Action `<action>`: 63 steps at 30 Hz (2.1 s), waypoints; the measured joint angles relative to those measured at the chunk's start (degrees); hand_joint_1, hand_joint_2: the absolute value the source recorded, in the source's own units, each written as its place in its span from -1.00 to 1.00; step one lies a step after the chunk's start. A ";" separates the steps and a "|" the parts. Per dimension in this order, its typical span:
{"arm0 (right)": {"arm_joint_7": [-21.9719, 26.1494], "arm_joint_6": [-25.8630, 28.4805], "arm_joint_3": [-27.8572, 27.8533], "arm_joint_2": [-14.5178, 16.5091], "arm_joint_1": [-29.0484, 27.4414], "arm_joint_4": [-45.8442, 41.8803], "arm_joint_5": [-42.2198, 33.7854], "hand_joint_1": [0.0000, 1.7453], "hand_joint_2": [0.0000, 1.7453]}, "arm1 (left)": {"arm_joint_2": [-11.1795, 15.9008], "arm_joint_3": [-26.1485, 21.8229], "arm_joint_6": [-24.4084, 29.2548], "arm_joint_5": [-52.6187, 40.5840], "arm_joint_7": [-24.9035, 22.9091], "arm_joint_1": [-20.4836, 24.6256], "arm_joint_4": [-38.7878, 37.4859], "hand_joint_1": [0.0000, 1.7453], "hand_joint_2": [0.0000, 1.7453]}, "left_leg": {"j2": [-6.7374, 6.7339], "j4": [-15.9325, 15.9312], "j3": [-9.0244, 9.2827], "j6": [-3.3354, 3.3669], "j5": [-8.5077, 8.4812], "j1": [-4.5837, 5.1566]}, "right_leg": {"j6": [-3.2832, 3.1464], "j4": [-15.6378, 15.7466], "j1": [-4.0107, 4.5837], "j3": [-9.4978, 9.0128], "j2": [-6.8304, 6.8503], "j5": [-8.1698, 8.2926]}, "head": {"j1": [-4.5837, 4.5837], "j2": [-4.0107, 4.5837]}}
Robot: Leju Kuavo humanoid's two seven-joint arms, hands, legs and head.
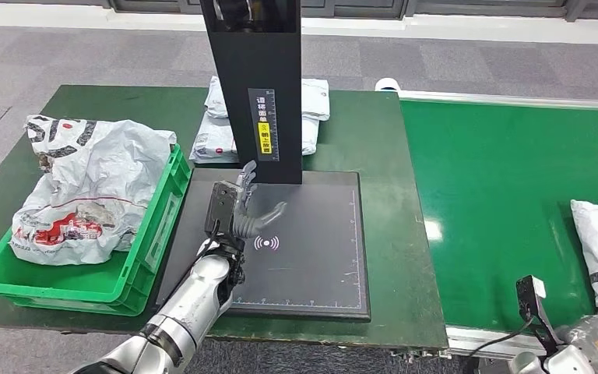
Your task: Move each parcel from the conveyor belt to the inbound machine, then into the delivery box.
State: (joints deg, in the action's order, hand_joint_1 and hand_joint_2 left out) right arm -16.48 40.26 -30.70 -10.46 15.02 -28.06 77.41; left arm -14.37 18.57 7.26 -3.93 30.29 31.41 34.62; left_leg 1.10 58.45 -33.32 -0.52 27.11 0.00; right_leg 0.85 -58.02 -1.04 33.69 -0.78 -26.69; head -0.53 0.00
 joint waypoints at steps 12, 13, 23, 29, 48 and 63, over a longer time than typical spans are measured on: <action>1.75 -0.02 -1.54 -0.21 -0.16 0.82 -2.14 -1.00 1.00 | 0.07 -0.63 0.00 -0.01 -0.39 -0.74 0.34 -1.00 1.00 | 0.00 0.00 0.00 0.00 0.00 0.00 | 0.00 0.00 0.00 0.00 0.00 0.00 | 0.00 0.00; 1.77 -0.02 -1.57 -0.21 -0.16 0.84 -2.17 -1.00 1.00 | 0.07 -0.63 0.00 -0.02 -0.39 -0.75 0.34 -1.00 1.00 | 0.00 0.00 0.00 0.00 0.00 0.00 | 0.00 0.00 0.00 0.00 0.00 0.00 | 0.00 0.00; 4.64 0.04 -4.14 -1.78 0.31 2.64 -3.74 -1.00 1.00 | 0.04 -1.72 0.00 -0.10 -1.08 -1.36 0.84 -1.00 1.00 | 0.01 0.01 0.00 0.00 0.00 0.00 | 0.00 0.00 0.00 -0.02 0.02 0.00 | -0.01 0.00; 5.11 -0.02 -4.28 -2.27 0.45 2.81 -3.52 -1.00 1.00 | -0.20 -2.05 0.66 -0.95 -1.15 -1.82 1.22 -1.00 1.00 | 0.01 0.01 0.01 0.01 0.00 0.00 | 0.00 0.00 0.00 -0.02 0.02 0.00 | -0.01 0.00; 4.18 -3.47 -4.34 -3.51 2.01 5.29 -2.49 -0.86 1.00 | -0.85 -2.07 1.45 -1.63 -1.31 -2.48 2.50 -1.00 1.00 | -0.01 0.02 0.02 0.01 -0.01 0.00 | 0.01 0.00 0.01 -0.06 0.00 0.01 | -0.01 0.00; 5.34 -10.84 -4.34 -3.46 4.29 7.22 -2.54 1.00 1.00 | -0.63 -2.76 -0.13 -0.34 -0.92 -2.46 2.53 -1.00 1.00 | -0.09 0.09 0.07 0.11 -0.06 -0.02 | 0.12 0.02 0.02 -0.16 -0.06 0.08 | -0.01 0.00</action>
State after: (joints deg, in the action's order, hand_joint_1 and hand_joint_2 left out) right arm -11.14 29.43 -35.04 -13.92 19.31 -20.85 74.88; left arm -14.99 15.81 7.13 -4.28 29.37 28.95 37.15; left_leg 1.01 58.53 -33.25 -0.40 27.05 -0.02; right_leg 0.97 -58.00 -1.01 33.53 -0.84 -26.61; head -0.54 0.00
